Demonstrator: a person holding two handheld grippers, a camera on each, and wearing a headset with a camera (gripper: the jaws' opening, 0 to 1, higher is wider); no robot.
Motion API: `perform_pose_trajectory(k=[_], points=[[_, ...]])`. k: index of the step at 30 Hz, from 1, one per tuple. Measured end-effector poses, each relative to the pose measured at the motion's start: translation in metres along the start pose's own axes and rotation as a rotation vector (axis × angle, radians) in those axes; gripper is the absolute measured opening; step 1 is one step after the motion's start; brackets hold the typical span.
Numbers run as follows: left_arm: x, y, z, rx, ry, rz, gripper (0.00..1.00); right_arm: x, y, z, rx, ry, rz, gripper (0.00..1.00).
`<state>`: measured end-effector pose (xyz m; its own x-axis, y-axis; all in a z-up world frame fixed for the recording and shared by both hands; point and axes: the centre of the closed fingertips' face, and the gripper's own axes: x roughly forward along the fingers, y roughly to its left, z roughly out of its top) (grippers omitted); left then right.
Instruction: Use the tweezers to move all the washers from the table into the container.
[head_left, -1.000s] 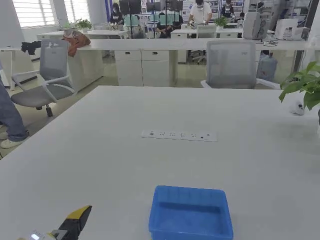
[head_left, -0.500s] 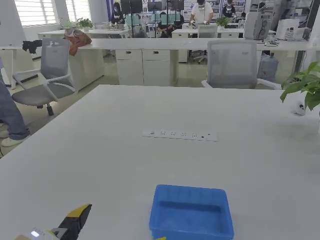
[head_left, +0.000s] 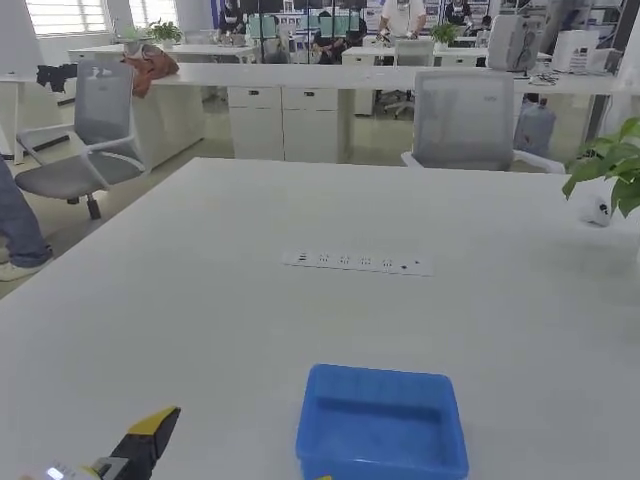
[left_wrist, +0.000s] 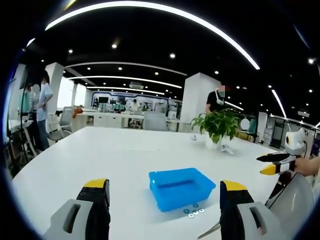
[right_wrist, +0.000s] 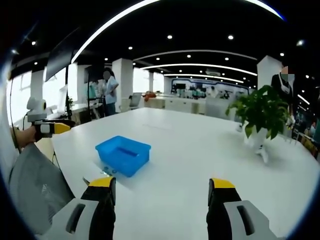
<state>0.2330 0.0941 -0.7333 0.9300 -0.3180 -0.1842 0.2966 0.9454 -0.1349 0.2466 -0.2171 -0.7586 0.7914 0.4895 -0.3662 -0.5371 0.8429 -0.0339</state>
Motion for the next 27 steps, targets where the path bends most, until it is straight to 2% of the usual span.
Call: perform_pose_trajectory(k=[9, 13, 19, 23, 27], points=[[0.001, 0.000, -0.001, -0.021, 0.003, -0.008, 0.92, 0.000, 0.001, 0.002, 0.019, -0.006, -0.004, 0.74], [0.001, 0.001, -0.003, -0.029, 0.012, -0.004, 0.92, 0.000, 0.002, 0.000, 0.019, 0.005, 0.000, 0.74], [0.002, -0.001, -0.005, -0.024, 0.026, -0.011, 0.91, -0.001, -0.001, 0.002, 0.033, -0.008, -0.004, 0.74], [-0.002, 0.000, 0.002, -0.016, 0.000, 0.002, 0.87, -0.001, 0.003, 0.003, 0.032, -0.011, 0.010, 0.74], [-0.001, -0.001, -0.010, 0.001, 0.074, -0.020, 0.86, 0.000, 0.003, -0.001, 0.032, 0.004, 0.025, 0.73]])
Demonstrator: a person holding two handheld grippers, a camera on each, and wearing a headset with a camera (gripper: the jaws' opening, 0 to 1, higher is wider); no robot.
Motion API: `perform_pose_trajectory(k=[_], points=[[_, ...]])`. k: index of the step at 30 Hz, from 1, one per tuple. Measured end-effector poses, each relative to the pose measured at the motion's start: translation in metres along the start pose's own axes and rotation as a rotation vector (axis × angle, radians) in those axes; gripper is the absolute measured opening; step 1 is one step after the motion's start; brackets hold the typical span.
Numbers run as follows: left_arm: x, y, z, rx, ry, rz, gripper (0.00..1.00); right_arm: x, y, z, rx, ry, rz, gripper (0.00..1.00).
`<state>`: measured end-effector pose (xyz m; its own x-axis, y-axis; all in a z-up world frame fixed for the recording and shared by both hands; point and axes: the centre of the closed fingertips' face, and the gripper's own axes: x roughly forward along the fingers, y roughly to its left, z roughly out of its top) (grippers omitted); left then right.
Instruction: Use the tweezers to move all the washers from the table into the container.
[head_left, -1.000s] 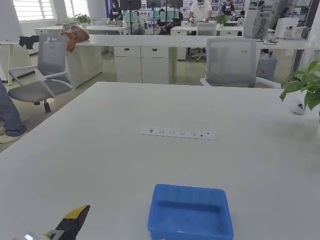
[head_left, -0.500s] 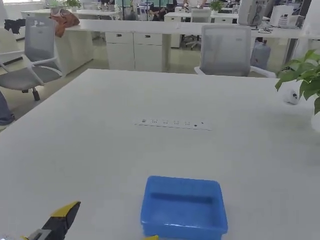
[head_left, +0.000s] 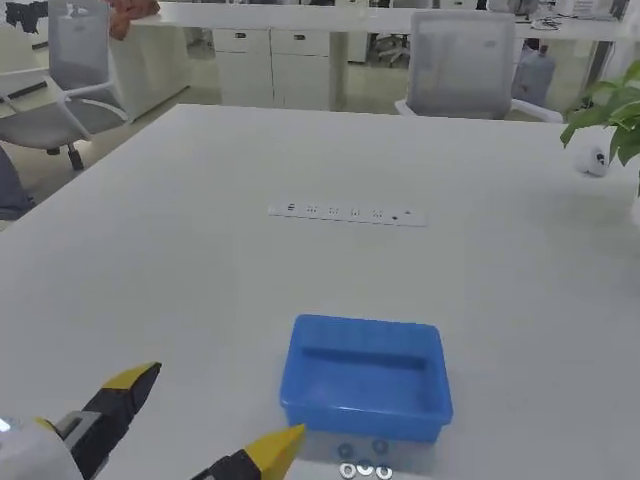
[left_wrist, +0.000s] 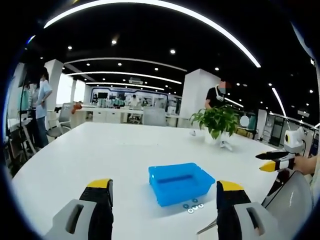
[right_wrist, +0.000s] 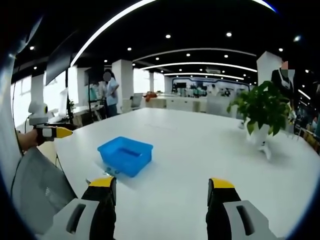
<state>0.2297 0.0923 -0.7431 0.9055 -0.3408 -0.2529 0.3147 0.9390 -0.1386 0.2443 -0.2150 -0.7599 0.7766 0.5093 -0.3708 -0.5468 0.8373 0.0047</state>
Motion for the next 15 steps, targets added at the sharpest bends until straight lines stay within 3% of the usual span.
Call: perform_pose_trajectory(k=[1, 3, 5, 6, 9, 12, 14, 15], points=[[0.000, -0.002, -0.002, -0.005, 0.010, -0.012, 0.86, 0.000, 0.002, -0.001, 0.003, 0.007, 0.010, 0.71], [0.002, -0.016, -0.004, -0.050, 0.029, -0.115, 0.85, 0.000, 0.006, -0.002, 0.007, 0.018, 0.031, 0.65], [0.002, -0.033, -0.013, -0.124, 0.095, -0.242, 0.79, 0.000, 0.010, -0.006, 0.014, 0.049, 0.054, 0.59], [0.001, -0.042, -0.021, -0.126, 0.154, -0.300, 0.73, -0.001, 0.012, -0.009, 0.011, 0.079, 0.066, 0.57], [0.001, -0.054, -0.039, -0.028, 0.269, -0.401, 0.59, -0.002, 0.020, -0.013, 0.001, 0.122, 0.114, 0.43], [0.003, -0.069, -0.060, 0.006, 0.380, -0.518, 0.48, -0.002, 0.043, -0.012, -0.014, 0.143, 0.238, 0.17], [0.005, -0.072, -0.071, 0.029, 0.439, -0.545, 0.42, -0.002, 0.053, -0.014, -0.010, 0.169, 0.290, 0.10], [0.008, -0.074, -0.078, 0.085, 0.463, -0.569, 0.40, -0.001, 0.058, -0.017, -0.017, 0.194, 0.310, 0.09]])
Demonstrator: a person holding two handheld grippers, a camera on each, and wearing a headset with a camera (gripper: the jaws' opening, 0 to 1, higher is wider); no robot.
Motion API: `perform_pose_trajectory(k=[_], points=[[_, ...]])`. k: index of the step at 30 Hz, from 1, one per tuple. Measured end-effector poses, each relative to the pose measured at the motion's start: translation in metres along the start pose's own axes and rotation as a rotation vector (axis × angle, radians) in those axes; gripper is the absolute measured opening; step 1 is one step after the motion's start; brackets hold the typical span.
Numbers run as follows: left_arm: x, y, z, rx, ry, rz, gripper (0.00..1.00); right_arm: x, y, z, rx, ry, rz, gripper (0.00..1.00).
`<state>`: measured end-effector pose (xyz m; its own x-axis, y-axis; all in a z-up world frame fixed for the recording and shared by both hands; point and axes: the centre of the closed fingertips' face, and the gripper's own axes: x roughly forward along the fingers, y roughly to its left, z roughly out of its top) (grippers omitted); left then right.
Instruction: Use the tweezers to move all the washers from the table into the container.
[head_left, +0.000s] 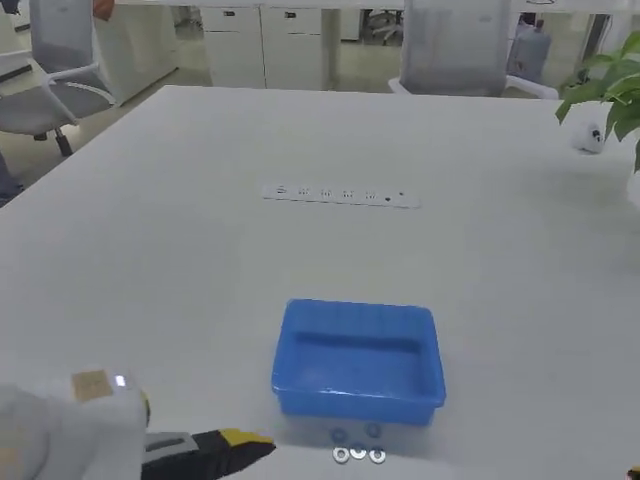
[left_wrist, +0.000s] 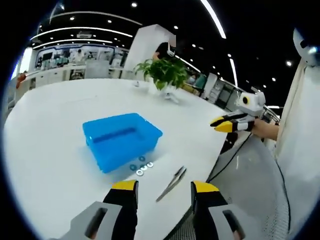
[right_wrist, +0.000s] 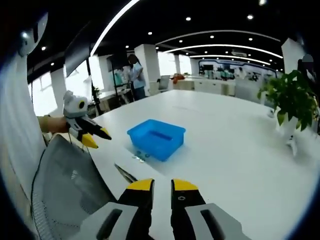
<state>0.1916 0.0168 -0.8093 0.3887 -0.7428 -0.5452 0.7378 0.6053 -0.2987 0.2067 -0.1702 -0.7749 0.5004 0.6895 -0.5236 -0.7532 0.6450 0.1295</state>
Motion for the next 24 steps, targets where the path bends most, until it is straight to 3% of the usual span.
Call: perform_pose_trajectory(k=[1, 2, 4, 7, 12, 24], points=[[0.003, 0.000, -0.005, 0.026, 0.041, -0.006, 0.38, 0.003, 0.002, 0.002, 0.004, -0.007, 0.000, 0.09], [0.008, 0.004, -0.010, 0.090, 0.088, 0.000, 0.36, 0.006, 0.008, 0.003, -0.007, 0.002, 0.021, 0.07], [0.016, 0.003, -0.017, 0.149, 0.148, -0.027, 0.30, 0.013, 0.016, 0.004, -0.026, 0.014, 0.046, 0.06], [0.024, 0.001, -0.022, 0.184, 0.188, -0.063, 0.24, 0.020, 0.022, 0.003, -0.040, 0.030, 0.064, 0.04], [0.035, 0.004, -0.039, 0.320, 0.304, -0.080, 0.18, 0.028, 0.031, -0.004, -0.085, 0.077, 0.083, 0.00], [0.050, 0.004, -0.046, 0.419, 0.367, -0.087, 0.04, 0.043, 0.037, -0.015, -0.062, 0.122, 0.122, 0.00]])
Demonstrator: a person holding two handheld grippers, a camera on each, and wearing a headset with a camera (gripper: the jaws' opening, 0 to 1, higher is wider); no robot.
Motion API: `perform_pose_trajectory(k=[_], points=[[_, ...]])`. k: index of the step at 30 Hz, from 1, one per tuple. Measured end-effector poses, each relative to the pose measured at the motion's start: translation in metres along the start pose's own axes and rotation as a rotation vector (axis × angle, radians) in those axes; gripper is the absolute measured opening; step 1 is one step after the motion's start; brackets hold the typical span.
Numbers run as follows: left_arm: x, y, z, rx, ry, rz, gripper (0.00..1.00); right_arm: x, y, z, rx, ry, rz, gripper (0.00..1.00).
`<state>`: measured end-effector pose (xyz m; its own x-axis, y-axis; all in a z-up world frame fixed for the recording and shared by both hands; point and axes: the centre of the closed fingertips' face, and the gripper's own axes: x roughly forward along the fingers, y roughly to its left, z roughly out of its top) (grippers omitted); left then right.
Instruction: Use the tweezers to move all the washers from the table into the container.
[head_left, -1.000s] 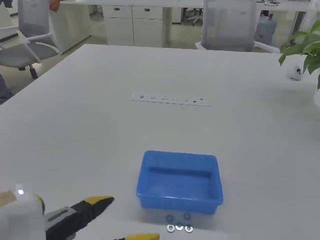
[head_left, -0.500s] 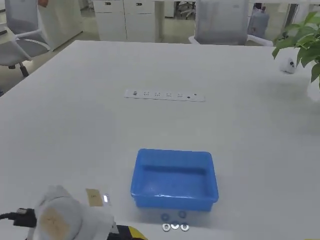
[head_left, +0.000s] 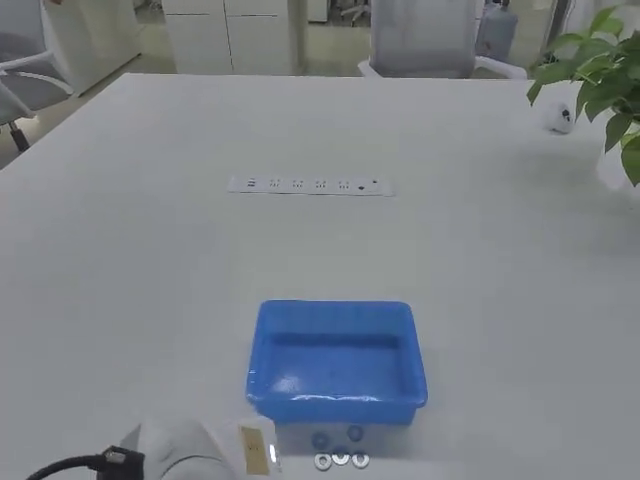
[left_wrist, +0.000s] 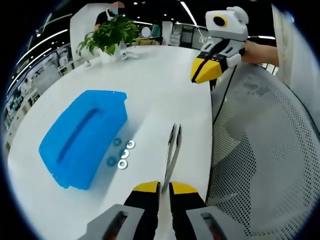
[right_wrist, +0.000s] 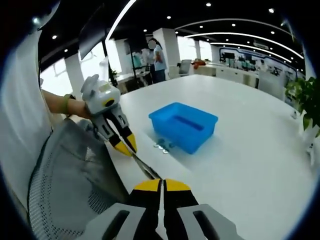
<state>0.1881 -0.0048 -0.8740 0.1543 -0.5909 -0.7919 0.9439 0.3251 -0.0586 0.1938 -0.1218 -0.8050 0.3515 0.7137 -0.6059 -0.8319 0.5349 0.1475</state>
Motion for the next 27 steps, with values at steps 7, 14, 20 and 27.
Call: perform_pose_trajectory(k=[7, 14, 20, 27], points=[[0.004, -0.003, 0.000, 0.083, 0.065, -0.019, 0.01, 0.018, 0.008, 0.002, -0.031, 0.027, 0.054, 0.00], [0.006, -0.002, -0.001, 0.114, 0.077, -0.031, 0.00, 0.038, 0.017, 0.002, -0.086, 0.065, 0.109, 0.02], [0.002, 0.000, 0.002, 0.131, 0.050, -0.037, 0.00, 0.056, 0.023, 0.000, -0.174, 0.127, 0.152, 0.07], [-0.020, 0.001, 0.030, 0.097, -0.069, -0.037, 0.00, 0.066, 0.024, 0.005, -0.243, 0.137, 0.179, 0.11]])
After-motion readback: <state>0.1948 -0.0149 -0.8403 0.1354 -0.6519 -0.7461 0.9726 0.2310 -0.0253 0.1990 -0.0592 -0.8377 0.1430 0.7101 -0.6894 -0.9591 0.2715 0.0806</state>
